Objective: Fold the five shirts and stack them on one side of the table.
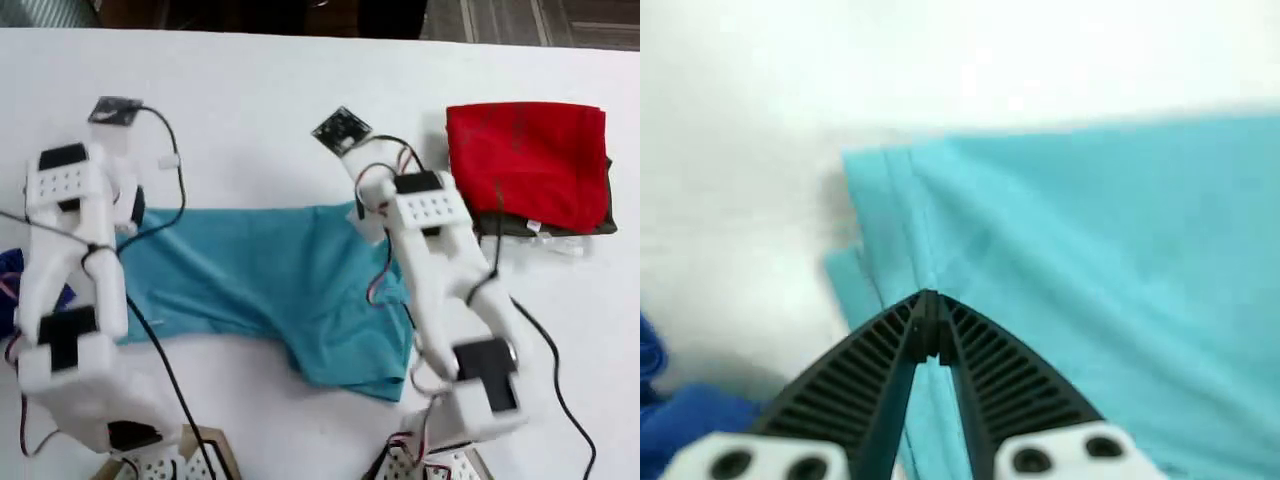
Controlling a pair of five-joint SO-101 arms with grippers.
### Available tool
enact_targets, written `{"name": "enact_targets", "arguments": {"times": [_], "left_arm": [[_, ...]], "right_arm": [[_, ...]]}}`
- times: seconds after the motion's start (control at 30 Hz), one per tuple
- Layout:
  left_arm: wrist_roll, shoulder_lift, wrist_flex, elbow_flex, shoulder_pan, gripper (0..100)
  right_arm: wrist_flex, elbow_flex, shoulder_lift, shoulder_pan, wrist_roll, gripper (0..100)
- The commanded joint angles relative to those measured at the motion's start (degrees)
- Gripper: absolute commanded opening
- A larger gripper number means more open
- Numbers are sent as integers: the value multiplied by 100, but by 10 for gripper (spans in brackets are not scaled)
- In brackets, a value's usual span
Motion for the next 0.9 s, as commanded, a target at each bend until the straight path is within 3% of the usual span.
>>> {"name": "enact_targets", "arguments": {"times": [0.0,0.33,0.47,0.63,0.87], "left_arm": [[229,1231,519,-1121,-114,26],[-26,3912,2620,-5560,-633,26],[-70,4862,2936,-6976,-607,26],[-88,5160,2936,-7398,-554,26],[-97,4211,2963,-7319,-360,26]], "right_arm": [[-75,-668,646,127,-53,21],[57,-2330,2229,444,-18,21],[593,-3508,2888,242,-18,21],[1393,-5319,3697,145,-18,21],[2958,-7464,4198,127,-53,21]]}}
